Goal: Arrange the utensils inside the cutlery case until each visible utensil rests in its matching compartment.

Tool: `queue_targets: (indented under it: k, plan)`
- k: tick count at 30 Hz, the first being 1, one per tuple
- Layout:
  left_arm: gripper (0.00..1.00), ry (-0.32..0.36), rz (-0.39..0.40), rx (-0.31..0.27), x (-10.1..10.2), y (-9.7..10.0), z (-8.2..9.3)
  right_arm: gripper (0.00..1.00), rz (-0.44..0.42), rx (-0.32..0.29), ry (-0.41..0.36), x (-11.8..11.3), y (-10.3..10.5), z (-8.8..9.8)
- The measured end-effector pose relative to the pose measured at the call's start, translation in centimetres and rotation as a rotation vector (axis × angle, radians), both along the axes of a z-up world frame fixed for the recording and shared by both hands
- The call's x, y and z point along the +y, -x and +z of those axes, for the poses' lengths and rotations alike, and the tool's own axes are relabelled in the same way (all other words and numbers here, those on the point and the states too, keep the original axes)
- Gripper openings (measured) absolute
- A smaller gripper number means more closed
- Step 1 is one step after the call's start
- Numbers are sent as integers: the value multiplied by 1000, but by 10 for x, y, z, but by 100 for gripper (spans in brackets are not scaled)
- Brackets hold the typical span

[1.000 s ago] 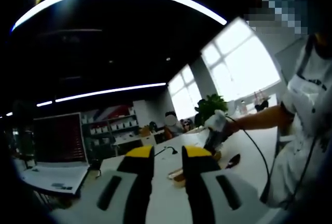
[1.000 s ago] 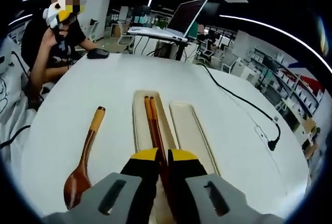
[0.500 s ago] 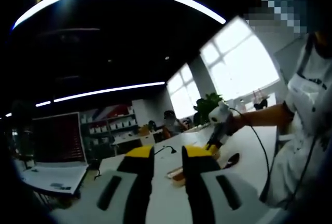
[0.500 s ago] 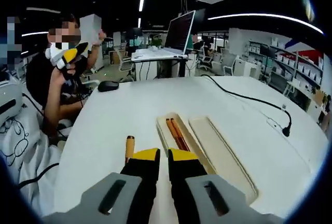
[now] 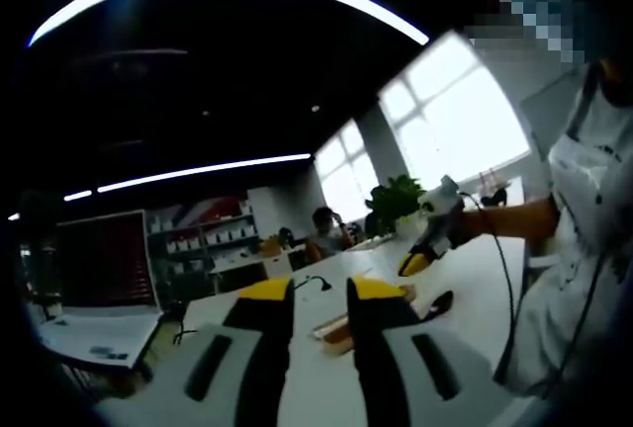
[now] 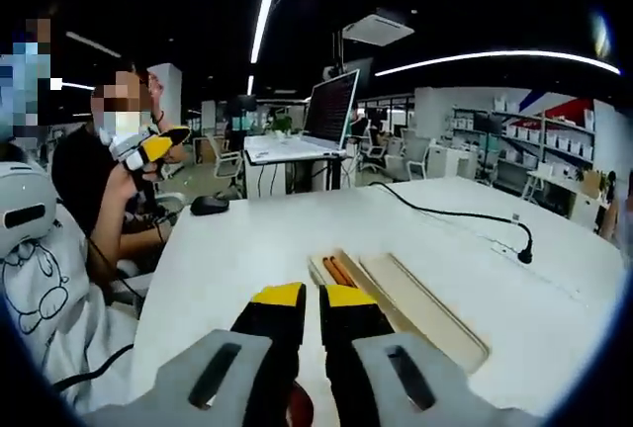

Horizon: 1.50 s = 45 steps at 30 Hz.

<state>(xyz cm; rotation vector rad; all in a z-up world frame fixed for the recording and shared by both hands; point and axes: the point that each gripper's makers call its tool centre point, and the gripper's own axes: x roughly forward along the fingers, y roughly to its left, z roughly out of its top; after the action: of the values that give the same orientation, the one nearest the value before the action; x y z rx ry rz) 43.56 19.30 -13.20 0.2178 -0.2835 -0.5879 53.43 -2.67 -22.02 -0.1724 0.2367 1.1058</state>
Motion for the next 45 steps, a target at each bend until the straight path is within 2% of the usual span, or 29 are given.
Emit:
queue_targets:
  k: [5, 12, 15, 21, 25, 28, 31, 33, 36, 40, 43, 45]
  plan:
    - [22, 2, -3, -2, 1, 2, 0, 4, -27, 9, -52, -2, 7, 4]
    - [22, 45, -8, 1, 9, 2, 1, 4, -55, 25, -51, -3, 11, -1]
    - [22, 55, -20, 15, 4, -2, -2, 4, -56, 21, -56, -1, 13, -1]
    - [22, 17, -29, 17, -10, 0, -6, 4, -50, 25, -48, 4, 16, -7]
    - [22, 15, -28, 38, -12, -8, -13, 4, -68, 33, -80, 8, 20, 1]
    - [22, 16, -36, 57, -14, -10, -18, 4, -75, 4, -69, 9, 24, 7]
    - [22, 8, -44, 59, -16, -9, -20, 4, -95, -17, -101, 12, 22, 18]
    - [22, 11, -44, 59, -16, -8, -20, 4, -79, -21, -100, 16, 27, 20]
    - [22, 0, -46, 54, -17, -1, -19, 4, -68, -21, -57, 18, 33, 10]
    - [22, 9, -37, 10, -11, 11, -7, 0, -61, -2, -28, 13, 43, -3]
    - [22, 11, -21, 6, -6, 10, -6, 5, -67, 16, -30, 7, 43, -9]
    - [22, 12, -13, 7, -3, 10, -6, 5, -66, 30, 4, 1, 43, -18]
